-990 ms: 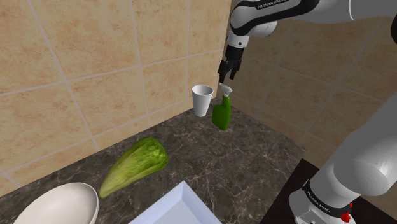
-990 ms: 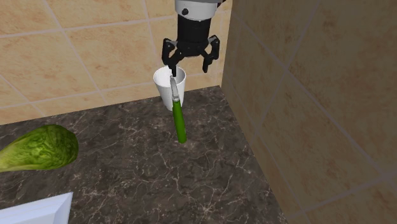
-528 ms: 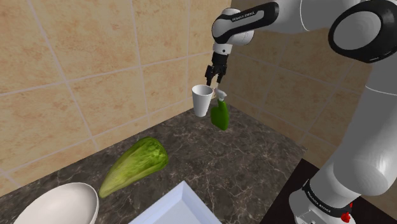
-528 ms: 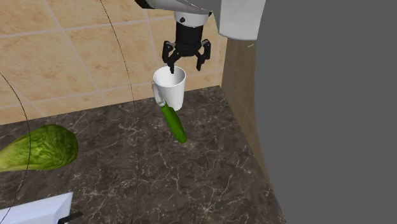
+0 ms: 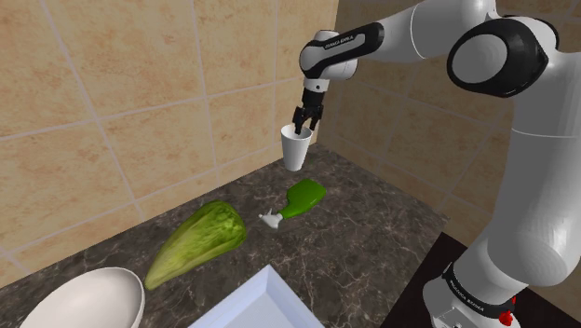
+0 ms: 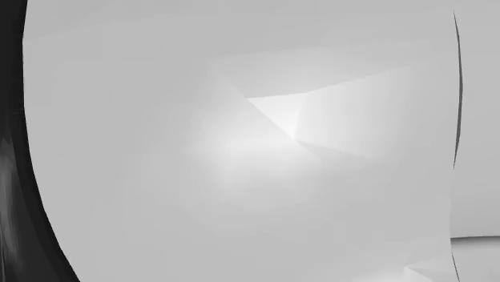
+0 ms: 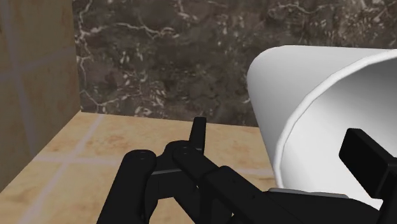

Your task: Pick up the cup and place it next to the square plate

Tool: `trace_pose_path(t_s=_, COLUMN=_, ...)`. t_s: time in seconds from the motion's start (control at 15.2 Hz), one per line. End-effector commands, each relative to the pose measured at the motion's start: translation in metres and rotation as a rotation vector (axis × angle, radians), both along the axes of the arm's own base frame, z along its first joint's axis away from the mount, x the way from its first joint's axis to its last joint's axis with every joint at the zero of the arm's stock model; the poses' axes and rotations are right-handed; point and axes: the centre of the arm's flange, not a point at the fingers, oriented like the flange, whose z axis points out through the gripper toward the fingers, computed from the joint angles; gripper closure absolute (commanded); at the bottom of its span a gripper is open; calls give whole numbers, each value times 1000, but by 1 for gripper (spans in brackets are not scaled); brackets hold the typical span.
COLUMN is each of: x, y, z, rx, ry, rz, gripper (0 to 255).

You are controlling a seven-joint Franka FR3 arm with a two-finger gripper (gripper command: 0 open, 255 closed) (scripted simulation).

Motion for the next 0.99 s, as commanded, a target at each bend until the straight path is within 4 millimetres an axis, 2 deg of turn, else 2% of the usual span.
trace_pose_path(t_s=0.0, x=0, y=2, z=-9, rx=0, ry=0, rz=0, gripper=0)
trace_pose_path(t_s=0.59, x=0, y=2, z=-12, rx=0, ry=0, rz=0, gripper=0)
trace_pose_path(t_s=0.66, x=0, y=2, z=-12, rx=0, ry=0, rz=0, gripper=255)
trace_pose_path(t_s=0.92, x=0, y=2, z=-12, rx=0, ry=0, rz=0, gripper=255)
